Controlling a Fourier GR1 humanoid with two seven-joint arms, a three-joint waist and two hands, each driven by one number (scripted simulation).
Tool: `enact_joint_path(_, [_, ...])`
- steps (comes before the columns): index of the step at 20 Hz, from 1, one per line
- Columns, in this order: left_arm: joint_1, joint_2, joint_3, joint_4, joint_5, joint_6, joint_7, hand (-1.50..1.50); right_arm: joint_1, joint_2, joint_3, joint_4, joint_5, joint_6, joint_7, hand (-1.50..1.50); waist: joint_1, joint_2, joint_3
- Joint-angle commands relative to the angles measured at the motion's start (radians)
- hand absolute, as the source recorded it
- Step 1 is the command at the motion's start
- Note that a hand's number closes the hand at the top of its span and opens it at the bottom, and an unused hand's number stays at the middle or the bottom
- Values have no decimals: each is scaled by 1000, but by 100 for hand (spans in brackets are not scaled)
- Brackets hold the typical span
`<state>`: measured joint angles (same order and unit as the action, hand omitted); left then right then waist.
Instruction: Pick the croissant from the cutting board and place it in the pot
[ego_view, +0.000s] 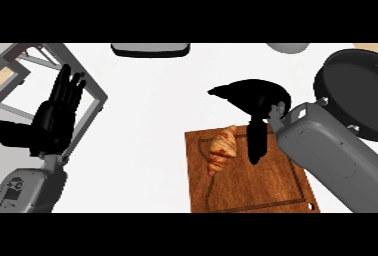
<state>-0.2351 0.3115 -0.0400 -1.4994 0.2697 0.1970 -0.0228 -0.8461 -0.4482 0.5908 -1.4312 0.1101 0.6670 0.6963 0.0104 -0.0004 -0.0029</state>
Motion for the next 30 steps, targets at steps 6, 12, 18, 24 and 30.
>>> enact_joint_path(6, [-1, -14, 32, -79, -31, 10, 46, 0, 116, 67, -51, -23, 95, 79, 24, -150, -9, -1, 3])
enact_joint_path(12, [-24, -14, 74, -31, -21, -33, 52, 0, 214, 69, -48, -44, 228, 51, -143, -150, -10, 1, 3])
enact_joint_path(18, [-63, -59, 54, -46, -67, -15, 80, 0, 212, 198, -40, 5, 360, 46, -85, -150, -9, 1, 3])
enact_joint_path(24, [-34, -62, 84, -37, -83, -42, 55, 0, 265, 195, -65, 11, 464, 70, -112, -150, -9, 0, 3])
enact_joint_path(30, [-11, -67, 103, -17, -72, -87, 32, 0, 258, 292, -29, 202, 603, -70, -235, -150, -6, 1, 3])
